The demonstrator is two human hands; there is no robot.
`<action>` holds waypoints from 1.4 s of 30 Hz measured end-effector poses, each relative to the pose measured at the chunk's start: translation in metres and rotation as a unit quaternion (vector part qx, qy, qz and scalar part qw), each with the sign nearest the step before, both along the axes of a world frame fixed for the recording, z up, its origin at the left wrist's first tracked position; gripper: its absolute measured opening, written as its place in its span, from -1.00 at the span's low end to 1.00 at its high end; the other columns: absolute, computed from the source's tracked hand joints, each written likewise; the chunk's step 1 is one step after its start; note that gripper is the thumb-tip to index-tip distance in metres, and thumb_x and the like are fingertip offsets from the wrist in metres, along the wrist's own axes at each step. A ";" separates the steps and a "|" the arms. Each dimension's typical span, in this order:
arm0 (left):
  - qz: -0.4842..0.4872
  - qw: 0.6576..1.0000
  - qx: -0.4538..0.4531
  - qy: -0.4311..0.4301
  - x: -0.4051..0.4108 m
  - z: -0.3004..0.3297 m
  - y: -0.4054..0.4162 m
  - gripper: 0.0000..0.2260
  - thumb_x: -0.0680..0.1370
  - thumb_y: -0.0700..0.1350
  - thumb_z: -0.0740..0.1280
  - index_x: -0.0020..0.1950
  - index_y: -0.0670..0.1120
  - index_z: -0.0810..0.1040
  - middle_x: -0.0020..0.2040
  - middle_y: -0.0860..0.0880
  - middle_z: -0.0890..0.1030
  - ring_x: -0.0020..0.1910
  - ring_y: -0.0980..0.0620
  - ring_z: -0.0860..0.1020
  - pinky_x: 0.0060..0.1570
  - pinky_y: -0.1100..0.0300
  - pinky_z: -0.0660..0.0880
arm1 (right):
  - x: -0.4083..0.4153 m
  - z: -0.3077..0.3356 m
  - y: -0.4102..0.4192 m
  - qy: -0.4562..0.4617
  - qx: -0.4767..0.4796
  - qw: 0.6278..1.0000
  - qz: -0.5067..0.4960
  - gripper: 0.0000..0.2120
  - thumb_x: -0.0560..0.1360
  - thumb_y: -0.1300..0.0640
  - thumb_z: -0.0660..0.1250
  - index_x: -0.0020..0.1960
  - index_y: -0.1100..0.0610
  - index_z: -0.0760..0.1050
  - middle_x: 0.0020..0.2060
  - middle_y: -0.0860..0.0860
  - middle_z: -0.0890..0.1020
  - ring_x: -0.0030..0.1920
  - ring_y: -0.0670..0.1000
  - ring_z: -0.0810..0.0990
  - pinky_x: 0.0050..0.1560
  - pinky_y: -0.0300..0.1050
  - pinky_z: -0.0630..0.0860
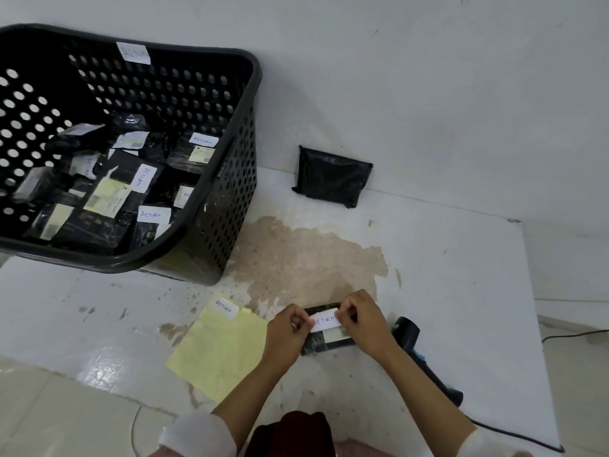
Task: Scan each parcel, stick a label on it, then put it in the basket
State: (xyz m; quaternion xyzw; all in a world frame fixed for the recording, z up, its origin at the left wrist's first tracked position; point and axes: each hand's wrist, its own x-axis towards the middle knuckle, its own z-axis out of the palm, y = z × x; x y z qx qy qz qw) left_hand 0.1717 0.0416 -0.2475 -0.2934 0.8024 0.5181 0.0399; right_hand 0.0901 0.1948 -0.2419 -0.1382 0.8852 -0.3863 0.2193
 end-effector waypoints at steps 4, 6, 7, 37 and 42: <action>-0.013 0.999 0.001 -0.031 0.011 -0.008 0.000 -0.89 0.47 -0.16 0.43 -0.19 -0.07 0.52 -0.24 -0.03 0.61 -0.28 0.09 0.51 -0.36 0.42 0.37 | 0.018 -0.009 0.007 0.040 0.047 0.998 0.033 -0.90 0.49 0.19 0.38 -0.18 0.12 0.50 -0.04 -0.04 0.45 0.04 -0.02 0.42 0.04 -0.22 0.44; -0.010 0.999 0.001 -0.034 0.014 -0.010 0.000 -0.88 0.46 -0.19 0.44 -0.21 -0.08 0.52 -0.27 -0.04 0.61 -0.29 0.08 0.52 -0.37 0.42 0.38 | 0.024 -0.012 0.005 0.087 0.086 0.992 0.043 -0.92 0.49 0.14 0.38 -0.17 0.11 0.53 -0.01 -0.06 0.45 0.04 -0.04 0.40 0.05 -0.18 0.44; -0.009 0.999 0.001 -0.031 0.014 -0.010 0.000 -0.87 0.46 -0.21 0.44 -0.22 -0.08 0.52 -0.30 -0.02 0.59 -0.32 0.10 0.51 -0.37 0.44 0.38 | 0.026 -0.013 0.003 0.109 0.105 0.988 0.043 -0.91 0.49 0.11 0.37 -0.16 0.10 0.53 0.00 -0.07 0.45 0.04 -0.04 0.39 0.04 -0.18 0.44; 0.061 0.997 0.041 -0.022 -0.010 0.025 0.019 -0.52 0.44 0.05 0.46 0.10 -0.02 0.19 -0.14 0.11 0.49 -0.15 0.03 0.55 -0.25 0.26 0.49 | 0.062 -0.018 0.017 0.100 0.172 0.976 0.086 -0.24 0.58 -0.28 -0.01 0.47 -0.07 -0.49 0.48 -0.06 -0.42 0.52 0.12 -0.38 0.49 0.08 -0.28; 0.069 0.993 0.078 0.051 -0.026 0.059 0.025 -0.60 0.53 -0.01 0.36 0.26 -0.12 0.31 0.05 -0.07 0.56 -0.02 -0.03 0.57 -0.14 0.24 0.54 | 0.054 0.026 0.005 0.124 0.026 0.992 -0.024 -0.36 0.56 -0.24 0.14 0.55 -0.01 0.09 0.51 -0.07 0.11 0.54 0.02 0.01 0.53 0.10 -0.03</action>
